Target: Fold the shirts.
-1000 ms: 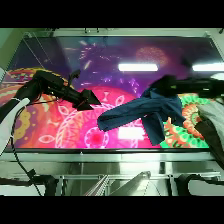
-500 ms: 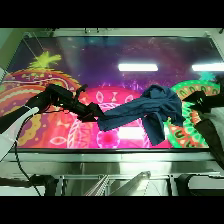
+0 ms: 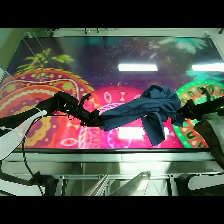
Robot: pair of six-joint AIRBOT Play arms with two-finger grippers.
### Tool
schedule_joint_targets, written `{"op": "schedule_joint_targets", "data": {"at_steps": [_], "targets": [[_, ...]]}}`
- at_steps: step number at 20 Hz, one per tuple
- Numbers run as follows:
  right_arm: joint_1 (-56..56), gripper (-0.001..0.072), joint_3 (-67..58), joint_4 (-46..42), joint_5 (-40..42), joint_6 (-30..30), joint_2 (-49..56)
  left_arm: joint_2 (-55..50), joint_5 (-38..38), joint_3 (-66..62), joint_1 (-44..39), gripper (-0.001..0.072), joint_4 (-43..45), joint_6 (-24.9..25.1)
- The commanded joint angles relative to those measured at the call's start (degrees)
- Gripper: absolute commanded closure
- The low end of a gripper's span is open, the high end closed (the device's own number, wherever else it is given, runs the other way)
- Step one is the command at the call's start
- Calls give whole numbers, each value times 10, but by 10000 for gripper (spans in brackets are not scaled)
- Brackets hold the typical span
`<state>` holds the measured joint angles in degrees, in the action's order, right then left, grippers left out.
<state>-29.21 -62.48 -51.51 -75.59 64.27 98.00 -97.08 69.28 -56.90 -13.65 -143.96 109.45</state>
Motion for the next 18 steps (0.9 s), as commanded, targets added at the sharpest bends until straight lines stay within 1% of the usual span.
{"op": "schedule_joint_targets", "data": {"at_steps": [1, 2, 4, 6, 7, 9, 10, 11, 12, 14, 16, 18], "targets": [[30, 656, 3, 82, -31, -33, 0, -5, 2, -19, -3, 692, -23, 13], [33, 690, 3, 138, -59, -57, -9, 2, 8, -35, 0, 693, -50, 32], [33, 690, 3, 272, -125, -103, -47, 37, 27, -82, 14, 693, -119, 90], [30, 691, 3, 420, -179, -145, -113, 92, 67, -141, 42, 692, -154, 127], [29, 690, 3, 509, -204, -174, -162, 131, 88, -174, 59, 692, -172, 145], [28, 691, 3, 696, -238, -258, -279, 220, 120, -243, 102, 692, -230, 180], [26, 690, 3, 778, -234, -299, -351, 275, 124, -282, 126, 692, -254, 196], [21, 690, 3, 833, -214, -326, -417, 331, 120, -322, 149, 691, -255, 205], [10, 690, 3, 867, -175, -349, -490, 381, 115, -360, 172, 690, -251, 205], [-15, 691, 3, 858, -58, -374, -620, 470, 121, -431, 234, 690, -250, 205], [-35, 691, 3, 802, 84, -403, -732, 534, 121, -490, 309, 689, -229, 201], [-45, 692, 3, 734, 228, -451, -813, 560, 110, -533, 394, 688, -203, 199]]}}
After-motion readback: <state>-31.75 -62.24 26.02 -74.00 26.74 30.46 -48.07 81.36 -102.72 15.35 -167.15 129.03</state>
